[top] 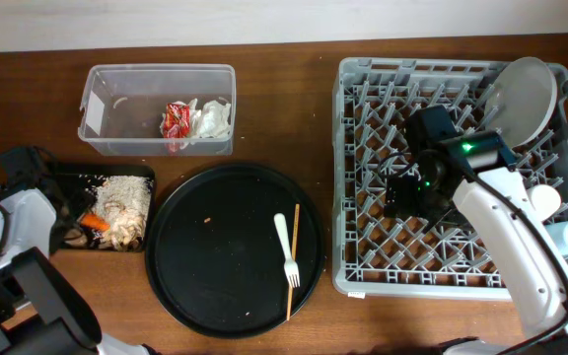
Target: Sort waste into correct bins and load items into the dishwasher rack
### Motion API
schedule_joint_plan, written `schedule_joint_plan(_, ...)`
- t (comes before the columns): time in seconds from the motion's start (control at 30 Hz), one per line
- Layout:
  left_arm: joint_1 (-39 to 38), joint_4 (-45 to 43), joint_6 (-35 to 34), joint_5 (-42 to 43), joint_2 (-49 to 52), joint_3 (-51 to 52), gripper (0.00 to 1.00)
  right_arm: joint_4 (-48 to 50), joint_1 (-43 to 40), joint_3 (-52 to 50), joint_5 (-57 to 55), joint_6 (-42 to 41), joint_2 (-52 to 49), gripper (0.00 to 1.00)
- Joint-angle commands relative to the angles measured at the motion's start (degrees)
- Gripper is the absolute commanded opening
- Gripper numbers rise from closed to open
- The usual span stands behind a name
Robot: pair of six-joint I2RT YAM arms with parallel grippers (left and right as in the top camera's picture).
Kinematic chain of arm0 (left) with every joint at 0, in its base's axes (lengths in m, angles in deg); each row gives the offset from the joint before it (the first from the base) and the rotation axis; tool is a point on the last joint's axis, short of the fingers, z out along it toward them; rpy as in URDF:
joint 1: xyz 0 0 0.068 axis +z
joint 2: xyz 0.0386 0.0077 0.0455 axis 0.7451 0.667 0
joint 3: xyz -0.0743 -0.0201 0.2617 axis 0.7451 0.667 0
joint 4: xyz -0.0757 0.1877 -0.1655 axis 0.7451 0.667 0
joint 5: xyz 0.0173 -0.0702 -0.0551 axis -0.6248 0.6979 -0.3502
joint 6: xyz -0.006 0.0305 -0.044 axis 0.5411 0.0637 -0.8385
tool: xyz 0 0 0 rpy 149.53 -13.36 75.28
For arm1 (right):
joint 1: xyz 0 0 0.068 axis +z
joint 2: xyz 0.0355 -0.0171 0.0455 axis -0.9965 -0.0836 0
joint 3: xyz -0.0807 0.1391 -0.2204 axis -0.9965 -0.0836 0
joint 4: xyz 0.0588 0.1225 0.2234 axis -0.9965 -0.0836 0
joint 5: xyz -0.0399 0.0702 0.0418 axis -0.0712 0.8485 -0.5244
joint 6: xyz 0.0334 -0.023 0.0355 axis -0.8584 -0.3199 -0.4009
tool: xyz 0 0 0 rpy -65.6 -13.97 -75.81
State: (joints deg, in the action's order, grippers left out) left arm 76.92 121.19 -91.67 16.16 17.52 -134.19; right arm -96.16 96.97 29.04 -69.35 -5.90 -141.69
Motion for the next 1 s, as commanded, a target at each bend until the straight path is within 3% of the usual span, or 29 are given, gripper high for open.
schedule_joint_plan(0.0,0.1,4.7,0.6,4.0,-3.2,-5.4,0.99,-0.2,-0.4,0.4,0.1,0.2,0.9,1.00)
schedule_joint_plan(0.17,-4.3,19.3,1.1,13.4,-10.9,-6.4,0.99,0.2,-0.4,0.4,1.6,2.3,0.9,0.98)
schedule_joint_plan(0.2,-7.2,22.8,4.7,14.2,-10.9,-6.2,0.99,0.2,-0.2,0.4,2.7,2.8,0.9,0.98)
schedule_joint_plan(0.3,-18.0,31.6,8.7,9.8,-10.9,-3.4,0.99,1.3,8.3,0.4,2.8,2.8,0.9,0.98)
schedule_joint_plan(0.47,-25.1,29.4,8.7,9.0,-10.9,6.9,0.99,15.1,30.1,0.4,10.1,4.1,0.1,1.00)
schedule_joint_plan(0.57,-25.1,28.0,8.7,9.0,-10.9,9.3,0.99,19.4,36.6,0.4,10.1,-1.4,-5.7,0.98)
schedule_joint_plan(0.67,-25.1,27.4,8.7,9.0,-10.9,9.4,0.99,19.8,37.0,0.4,10.1,-7.8,-14.7,0.95)
schedule_joint_plan(0.77,-25.1,27.1,8.7,9.0,-10.9,9.4,0.99,20.4,37.0,0.3,10.3,-9.1,-22.1,0.91)
schedule_joint_plan(0.9,-25.1,27.0,8.7,9.0,-10.9,9.4,0.99,21.1,37.0,0.2,10.7,-9.5,-26.2,0.70)
schedule_joint_plan(0.97,-25.1,27.0,8.7,9.0,-10.9,9.4,0.99,20.8,37.0,-0.5,10.7,-9.5,-26.2,0.66)
